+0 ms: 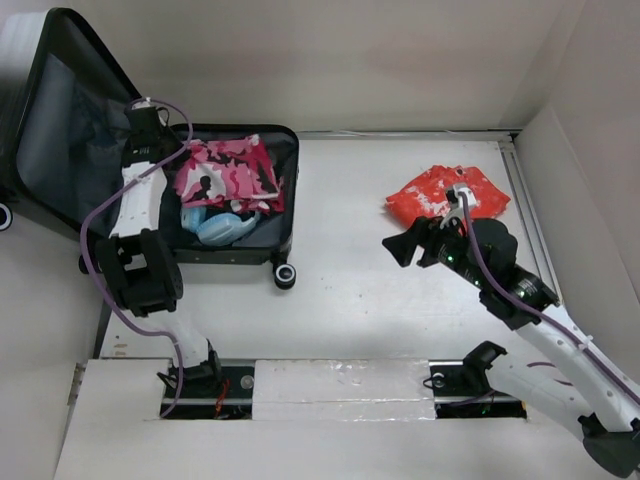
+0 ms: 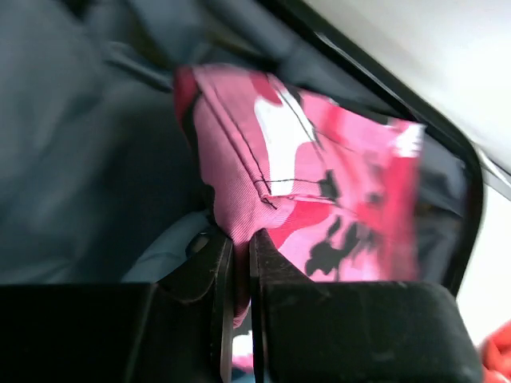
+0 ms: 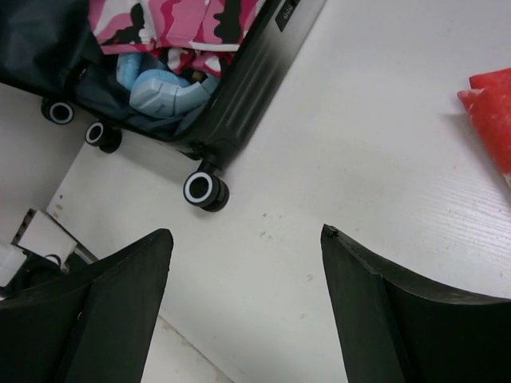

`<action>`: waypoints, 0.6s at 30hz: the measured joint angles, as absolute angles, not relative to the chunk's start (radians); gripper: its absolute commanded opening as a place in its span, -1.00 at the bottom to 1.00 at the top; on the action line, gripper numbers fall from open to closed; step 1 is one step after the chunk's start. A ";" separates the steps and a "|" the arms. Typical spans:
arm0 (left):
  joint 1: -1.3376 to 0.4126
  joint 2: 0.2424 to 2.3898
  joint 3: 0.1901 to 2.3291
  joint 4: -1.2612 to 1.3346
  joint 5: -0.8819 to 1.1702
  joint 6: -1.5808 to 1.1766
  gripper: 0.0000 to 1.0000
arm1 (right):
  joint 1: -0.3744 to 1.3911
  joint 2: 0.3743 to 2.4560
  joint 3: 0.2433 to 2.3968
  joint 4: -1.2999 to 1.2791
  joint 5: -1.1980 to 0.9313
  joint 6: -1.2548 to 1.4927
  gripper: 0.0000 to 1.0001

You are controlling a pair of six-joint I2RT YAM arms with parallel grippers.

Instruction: Pack the luggage

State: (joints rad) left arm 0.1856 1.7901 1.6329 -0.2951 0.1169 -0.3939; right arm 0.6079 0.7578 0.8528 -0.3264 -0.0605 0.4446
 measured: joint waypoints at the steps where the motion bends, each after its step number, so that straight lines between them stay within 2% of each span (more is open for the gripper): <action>1: 0.190 1.788 1.633 -0.299 0.098 -0.391 -0.93 | 0.608 0.757 0.844 -0.326 -0.060 0.445 0.62; 2: 0.197 1.788 1.632 -0.303 0.077 -0.389 -0.64 | 0.608 0.757 0.836 -0.325 -0.061 0.445 0.62; 3: 0.200 1.788 1.624 -0.301 0.059 -0.387 -0.13 | 0.608 0.757 0.828 -0.326 -0.061 0.445 0.62; 5: 0.209 1.788 1.601 -0.286 0.033 -0.391 0.31 | 0.608 0.757 0.813 -0.325 -0.061 0.445 0.64; 7: 0.218 1.777 1.558 -0.254 0.015 -0.406 0.67 | 0.608 0.757 0.803 -0.327 -0.060 0.445 0.64; 9: 0.224 1.743 1.485 -0.227 0.005 -0.425 0.79 | 0.608 0.758 0.802 -0.328 -0.057 0.445 0.64; 13: 0.171 1.618 1.398 -0.204 -0.057 -0.454 0.89 | 0.608 0.752 0.801 -0.329 -0.031 0.452 0.64; 17: -0.086 1.468 1.413 -0.130 -0.157 -0.457 0.89 | 0.608 0.730 0.802 -0.329 0.015 0.471 0.64; 18: -0.184 1.449 1.432 -0.111 -0.181 -0.457 0.82 | 0.608 0.721 0.803 -0.331 0.029 0.476 0.62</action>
